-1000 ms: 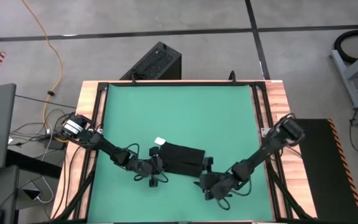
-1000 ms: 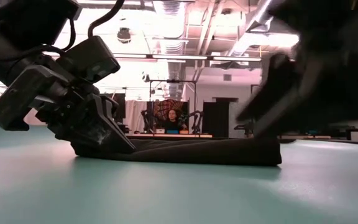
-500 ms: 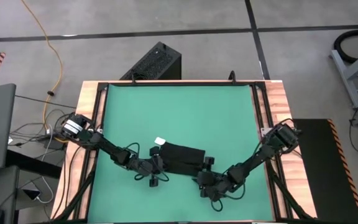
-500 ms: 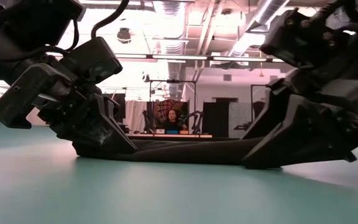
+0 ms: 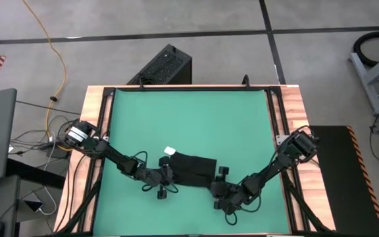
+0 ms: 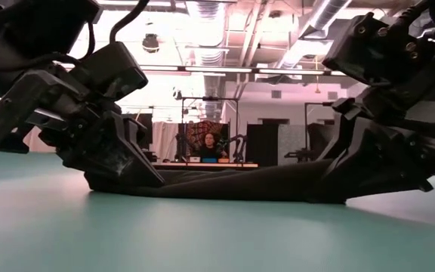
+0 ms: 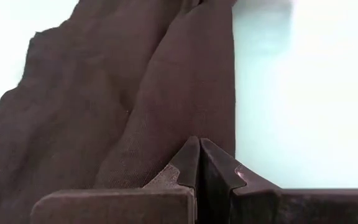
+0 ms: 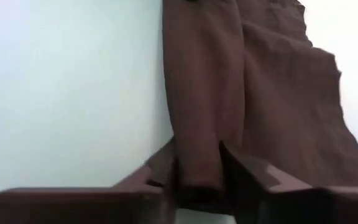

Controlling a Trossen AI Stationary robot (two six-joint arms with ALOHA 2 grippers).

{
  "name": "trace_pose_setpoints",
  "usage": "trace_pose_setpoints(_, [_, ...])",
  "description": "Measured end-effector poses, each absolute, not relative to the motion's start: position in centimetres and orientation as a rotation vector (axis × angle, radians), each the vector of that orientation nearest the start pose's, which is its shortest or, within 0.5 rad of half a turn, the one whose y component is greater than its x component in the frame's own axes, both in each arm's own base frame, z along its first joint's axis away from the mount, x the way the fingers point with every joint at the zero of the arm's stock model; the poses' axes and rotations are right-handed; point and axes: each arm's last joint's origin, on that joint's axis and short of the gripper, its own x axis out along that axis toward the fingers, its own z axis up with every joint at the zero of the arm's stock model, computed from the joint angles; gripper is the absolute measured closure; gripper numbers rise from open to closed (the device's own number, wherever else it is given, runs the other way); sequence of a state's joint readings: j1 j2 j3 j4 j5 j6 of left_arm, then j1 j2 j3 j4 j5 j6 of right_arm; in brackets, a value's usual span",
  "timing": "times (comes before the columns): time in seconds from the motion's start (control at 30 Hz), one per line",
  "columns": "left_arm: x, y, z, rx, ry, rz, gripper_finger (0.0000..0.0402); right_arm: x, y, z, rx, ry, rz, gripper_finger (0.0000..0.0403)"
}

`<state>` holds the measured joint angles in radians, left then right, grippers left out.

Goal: Roll towel into tight, uniform cylinder
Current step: Roll the towel

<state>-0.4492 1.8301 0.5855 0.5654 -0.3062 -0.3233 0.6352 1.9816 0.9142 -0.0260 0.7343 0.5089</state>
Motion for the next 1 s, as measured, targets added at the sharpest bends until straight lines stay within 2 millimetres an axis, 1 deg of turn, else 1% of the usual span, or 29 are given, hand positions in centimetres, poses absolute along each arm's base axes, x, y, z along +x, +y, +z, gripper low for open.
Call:
trace_pose_setpoints(0.13, [27.8, -12.5, 9.3, -0.085, 0.605, -0.056, 0.0401, 28.2, 18.4, 8.0, -0.199, 0.79, -0.292, 0.0346])
trace_pose_setpoints(0.2, [28.1, -12.7, 10.1, -0.097, 0.579, -0.065, 0.0401, 28.2, 18.4, 8.0, -0.177, 0.791, -0.299, 0.0379])
trace_pose_setpoints(0.3, [28.2, -12.8, 11.6, -0.109, 0.545, -0.081, 0.0401, 28.2, 18.4, 8.0, -0.133, 0.786, -0.317, 0.0383])
trace_pose_setpoints(0.4, [28.0, -12.6, 14.1, -0.1, 0.479, -0.073, 0.0401, 28.3, 18.3, 8.0, -0.063, 0.802, -0.313, 0.0378])
trace_pose_setpoints(0.47, [27.6, -12.3, 15.4, -0.057, 0.463, -0.042, 0.0402, 28.3, 18.2, 8.0, -0.008, 0.821, -0.304, 0.038])
trace_pose_setpoints(0.57, [26.9, -11.7, 16.5, 0.065, 0.461, 0.036, 0.0401, 28.4, 18.2, 8.2, 0.053, 0.83, -0.296, 0.0383])
trace_pose_setpoints(0.63, [26.7, -11.2, 16.1, 0.129, 0.476, 0.063, 0.0401, 28.5, 18.1, 8.6, 0.094, 0.833, -0.292, 0.0383])
trace_pose_setpoints(0.7, [26.6, -10.8, 15.0, 0.153, 0.513, 0.04, 0.0401, 28.6, 17.8, 9.3, 0.152, 0.841, -0.288, 0.0383])
trace_pose_setpoints(0.8, [26.9, -10.8, 13.8, 0.16, 0.516, -0.009, 0.0402, 29.0, 17.1, 10.7, 0.263, 0.859, -0.257, 0.0383])
trace_pose_setpoints(0.9, [27.3, -10.6, 12.3, 0.219, 0.56, -0.007, 0.0402, 29.3, 16.5, 12.0, 0.336, 0.858, -0.235, 0.0383])
trace_pose_setpoints(1.0, [27.6, -10.2, 11.0, 0.249, 0.599, 0.001, 0.0402, 29.4, 15.6, 12.9, 0.451, 0.875, -0.255, 0.0383])
